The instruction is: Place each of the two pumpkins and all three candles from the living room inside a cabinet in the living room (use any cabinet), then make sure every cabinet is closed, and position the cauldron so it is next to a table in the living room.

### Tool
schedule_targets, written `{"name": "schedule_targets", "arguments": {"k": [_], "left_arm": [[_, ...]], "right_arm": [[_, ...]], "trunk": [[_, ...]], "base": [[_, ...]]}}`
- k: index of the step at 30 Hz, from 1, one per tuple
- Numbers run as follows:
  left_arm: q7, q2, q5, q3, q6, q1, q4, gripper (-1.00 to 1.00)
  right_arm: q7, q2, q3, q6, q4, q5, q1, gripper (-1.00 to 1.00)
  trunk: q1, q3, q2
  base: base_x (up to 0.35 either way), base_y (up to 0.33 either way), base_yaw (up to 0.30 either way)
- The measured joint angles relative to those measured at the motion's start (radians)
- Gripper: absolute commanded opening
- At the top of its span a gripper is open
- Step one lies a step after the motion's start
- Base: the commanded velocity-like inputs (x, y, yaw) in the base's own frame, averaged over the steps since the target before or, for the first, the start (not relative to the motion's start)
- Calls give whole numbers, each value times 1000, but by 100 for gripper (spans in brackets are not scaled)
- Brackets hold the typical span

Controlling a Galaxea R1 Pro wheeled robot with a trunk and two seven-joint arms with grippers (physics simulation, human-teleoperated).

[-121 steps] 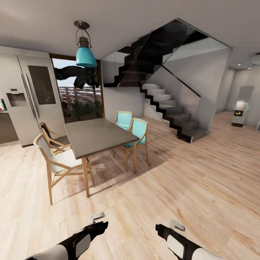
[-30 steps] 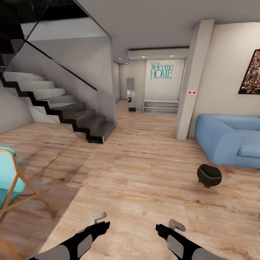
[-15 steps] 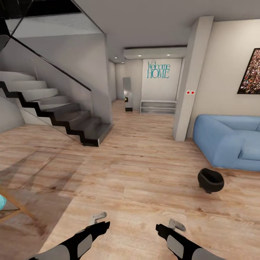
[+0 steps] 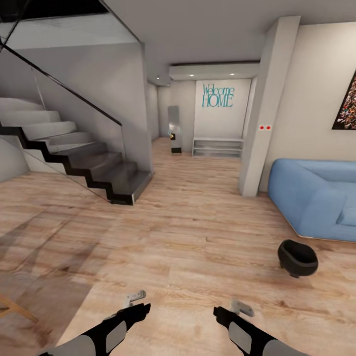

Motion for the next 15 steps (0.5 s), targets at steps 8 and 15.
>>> {"name": "schedule_targets", "arguments": {"k": [8,15], "left_arm": [[0,0,0,0,0,0,0,100],[0,0,0,0,0,0,0,100]], "right_arm": [[0,0,0,1,0,0,0,100],[0,0,0,1,0,0,0,100]], "trunk": [[0,0,0],[0,0,0]], "base": [[337,0,0],[337,0,-68]]}}
